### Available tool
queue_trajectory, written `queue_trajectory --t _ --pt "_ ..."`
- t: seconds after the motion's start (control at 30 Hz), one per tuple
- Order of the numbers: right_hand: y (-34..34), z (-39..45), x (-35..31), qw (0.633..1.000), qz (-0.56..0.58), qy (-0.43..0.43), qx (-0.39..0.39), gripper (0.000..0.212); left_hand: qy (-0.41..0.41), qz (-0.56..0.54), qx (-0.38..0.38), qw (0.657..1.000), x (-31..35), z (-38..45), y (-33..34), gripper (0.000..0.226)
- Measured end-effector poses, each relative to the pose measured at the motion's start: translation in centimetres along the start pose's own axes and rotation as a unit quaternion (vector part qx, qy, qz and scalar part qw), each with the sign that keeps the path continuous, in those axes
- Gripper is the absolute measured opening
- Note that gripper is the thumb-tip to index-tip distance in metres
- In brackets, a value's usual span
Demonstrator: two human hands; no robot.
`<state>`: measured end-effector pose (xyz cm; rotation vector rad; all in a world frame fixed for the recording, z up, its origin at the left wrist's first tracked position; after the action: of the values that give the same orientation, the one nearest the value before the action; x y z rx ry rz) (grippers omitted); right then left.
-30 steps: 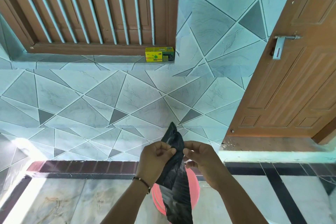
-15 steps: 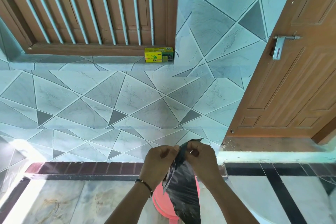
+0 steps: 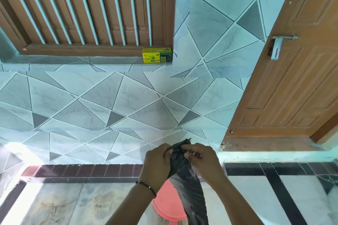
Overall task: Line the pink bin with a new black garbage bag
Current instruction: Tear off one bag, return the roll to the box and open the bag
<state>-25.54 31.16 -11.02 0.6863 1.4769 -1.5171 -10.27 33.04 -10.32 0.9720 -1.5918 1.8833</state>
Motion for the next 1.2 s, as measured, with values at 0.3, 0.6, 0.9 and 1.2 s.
queue_trajectory --t 0.3,0.6,0.9,1.2 --pt "0.0 -0.2 -0.4 0.994 0.099 0.048 0.011 0.009 -0.177 -0.267 -0.102 0.942 -1.3 0.1 0.4 0.025" --pt "0.5 -0.7 -0.1 0.962 0.227 0.128 -0.078 0.019 -0.100 -0.212 -0.175 0.956 -0.4 -0.8 1.4 0.020" --pt "0.3 -0.7 0.5 0.952 0.257 0.168 0.015 0.024 -0.191 -0.304 -0.082 0.930 -1.7 0.1 0.3 0.026" --pt "-1.8 -0.4 2.6 0.778 0.550 0.238 0.187 0.023 -0.353 -0.611 -0.083 0.704 -3.7 0.4 0.0 0.022"
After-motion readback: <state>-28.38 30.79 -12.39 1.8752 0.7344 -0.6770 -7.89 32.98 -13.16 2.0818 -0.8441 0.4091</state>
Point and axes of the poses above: each hand's wrist, its own z-axis towards the middle knuckle, its own y-axis out of the palm, x = y × z, the point moved 4 cm from there along z, towards the middle knuckle, and after that the axes turned 9 degrees about -y, right-handed, at the moved point
